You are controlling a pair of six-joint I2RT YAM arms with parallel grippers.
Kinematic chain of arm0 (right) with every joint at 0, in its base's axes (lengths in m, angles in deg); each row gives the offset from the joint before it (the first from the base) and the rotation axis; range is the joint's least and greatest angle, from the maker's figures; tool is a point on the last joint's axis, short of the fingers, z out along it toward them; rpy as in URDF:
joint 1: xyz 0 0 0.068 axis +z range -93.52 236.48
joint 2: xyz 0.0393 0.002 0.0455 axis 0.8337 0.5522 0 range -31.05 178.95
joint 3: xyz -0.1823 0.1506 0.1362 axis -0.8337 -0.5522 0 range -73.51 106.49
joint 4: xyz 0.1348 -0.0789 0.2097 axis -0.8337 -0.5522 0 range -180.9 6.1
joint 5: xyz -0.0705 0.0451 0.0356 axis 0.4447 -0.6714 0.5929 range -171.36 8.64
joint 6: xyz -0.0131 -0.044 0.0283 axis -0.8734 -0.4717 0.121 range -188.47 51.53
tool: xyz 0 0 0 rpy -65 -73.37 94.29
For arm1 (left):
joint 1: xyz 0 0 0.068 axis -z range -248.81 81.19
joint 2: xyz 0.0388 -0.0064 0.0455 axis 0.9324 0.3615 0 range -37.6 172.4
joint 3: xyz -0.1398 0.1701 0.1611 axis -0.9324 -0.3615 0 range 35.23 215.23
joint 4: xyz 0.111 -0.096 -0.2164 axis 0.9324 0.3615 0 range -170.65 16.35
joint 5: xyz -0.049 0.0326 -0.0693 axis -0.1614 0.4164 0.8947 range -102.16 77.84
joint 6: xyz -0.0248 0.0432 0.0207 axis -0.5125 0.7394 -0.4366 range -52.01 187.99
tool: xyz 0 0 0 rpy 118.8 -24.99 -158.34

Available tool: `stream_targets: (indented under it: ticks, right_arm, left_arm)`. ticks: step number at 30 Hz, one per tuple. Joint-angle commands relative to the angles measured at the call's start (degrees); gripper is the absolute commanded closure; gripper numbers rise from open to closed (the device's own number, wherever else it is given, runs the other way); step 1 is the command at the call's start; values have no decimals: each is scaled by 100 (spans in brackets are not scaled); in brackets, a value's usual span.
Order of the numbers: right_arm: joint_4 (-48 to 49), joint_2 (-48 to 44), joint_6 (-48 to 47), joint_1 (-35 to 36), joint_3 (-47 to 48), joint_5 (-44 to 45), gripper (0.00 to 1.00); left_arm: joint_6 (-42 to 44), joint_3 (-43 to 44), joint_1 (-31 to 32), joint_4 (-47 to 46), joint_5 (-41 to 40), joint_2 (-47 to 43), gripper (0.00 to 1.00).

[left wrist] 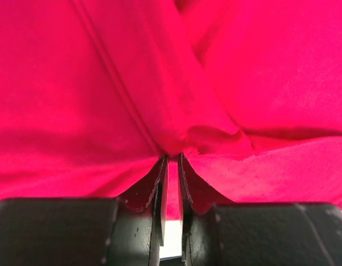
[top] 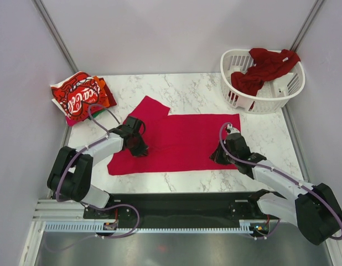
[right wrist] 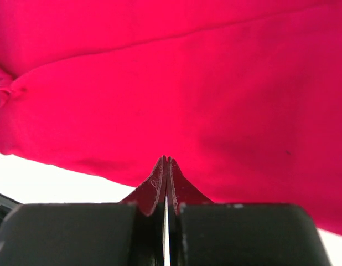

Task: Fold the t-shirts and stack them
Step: Fold the tshirt

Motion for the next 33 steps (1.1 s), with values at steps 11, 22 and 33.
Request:
stream_targets:
  ticks: [11,22,33]
  right_arm:
    - [1281,403,-46,262,-113,-80,99]
    - [1334,455,-55,262,-122,-115,96]
    - [1404,543,-64,262,-122,-194,43]
  left_arm:
    - [205,1105,97,-310,-696,790,82]
    - [952,3486,79,216,-565,2046,75]
    - [381,1311,123,323,-486,71,27]
